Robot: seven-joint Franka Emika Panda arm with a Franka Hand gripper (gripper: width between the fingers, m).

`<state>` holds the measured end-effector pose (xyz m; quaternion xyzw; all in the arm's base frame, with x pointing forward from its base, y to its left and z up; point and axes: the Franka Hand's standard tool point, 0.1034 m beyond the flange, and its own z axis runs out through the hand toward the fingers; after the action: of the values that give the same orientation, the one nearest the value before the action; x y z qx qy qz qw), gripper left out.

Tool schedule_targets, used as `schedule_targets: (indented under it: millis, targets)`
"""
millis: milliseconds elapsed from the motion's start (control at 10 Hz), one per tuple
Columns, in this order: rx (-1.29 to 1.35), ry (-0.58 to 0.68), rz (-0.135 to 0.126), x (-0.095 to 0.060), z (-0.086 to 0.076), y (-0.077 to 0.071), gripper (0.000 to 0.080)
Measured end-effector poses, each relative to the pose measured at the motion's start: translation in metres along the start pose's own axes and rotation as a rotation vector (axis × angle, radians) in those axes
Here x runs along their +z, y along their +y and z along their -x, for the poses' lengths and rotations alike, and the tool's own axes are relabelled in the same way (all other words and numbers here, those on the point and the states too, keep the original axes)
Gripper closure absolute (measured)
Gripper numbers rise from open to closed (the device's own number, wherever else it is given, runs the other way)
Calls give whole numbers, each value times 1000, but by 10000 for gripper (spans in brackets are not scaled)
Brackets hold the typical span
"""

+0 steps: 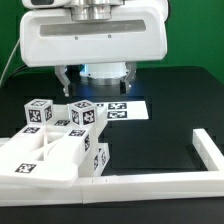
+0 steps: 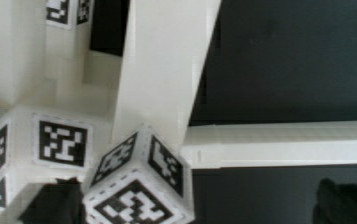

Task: Assemble chair

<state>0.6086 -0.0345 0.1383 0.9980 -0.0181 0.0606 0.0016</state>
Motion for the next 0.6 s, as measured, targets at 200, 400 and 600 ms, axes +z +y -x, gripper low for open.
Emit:
schedule_targets:
  millis: [200, 400, 600]
  targets:
    - [-20, -19, 8, 7, -11, 9, 151]
    - [-32, -2, 33, 23, -16, 16, 151]
    - [-29, -4, 40, 30, -12, 17, 151]
